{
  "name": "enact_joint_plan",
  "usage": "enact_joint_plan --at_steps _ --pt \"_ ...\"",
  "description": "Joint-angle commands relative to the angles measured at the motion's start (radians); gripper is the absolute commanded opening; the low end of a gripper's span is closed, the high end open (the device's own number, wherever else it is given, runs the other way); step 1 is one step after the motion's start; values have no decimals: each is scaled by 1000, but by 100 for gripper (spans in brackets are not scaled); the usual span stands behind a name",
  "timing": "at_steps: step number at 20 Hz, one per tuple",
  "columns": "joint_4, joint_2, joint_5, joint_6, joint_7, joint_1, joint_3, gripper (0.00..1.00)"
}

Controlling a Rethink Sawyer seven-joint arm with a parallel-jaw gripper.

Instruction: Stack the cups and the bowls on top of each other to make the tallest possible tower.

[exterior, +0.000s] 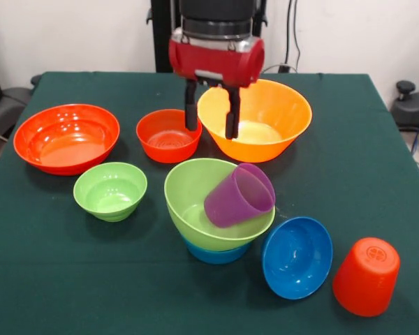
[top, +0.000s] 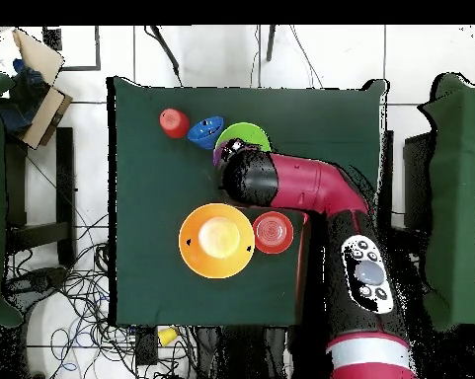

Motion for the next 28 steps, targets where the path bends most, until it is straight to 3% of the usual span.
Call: enact_joint_plan --at_steps 1,12,20,28 --pt "2 105 -135 -45 -125 2 89 100" --pt "-84 37 -141 196 -226 -47 155 100" --pt "-123 51 -171 245 -271 -75 192 100" --pt "-178 115 -222 261 -348 -139 255 100"
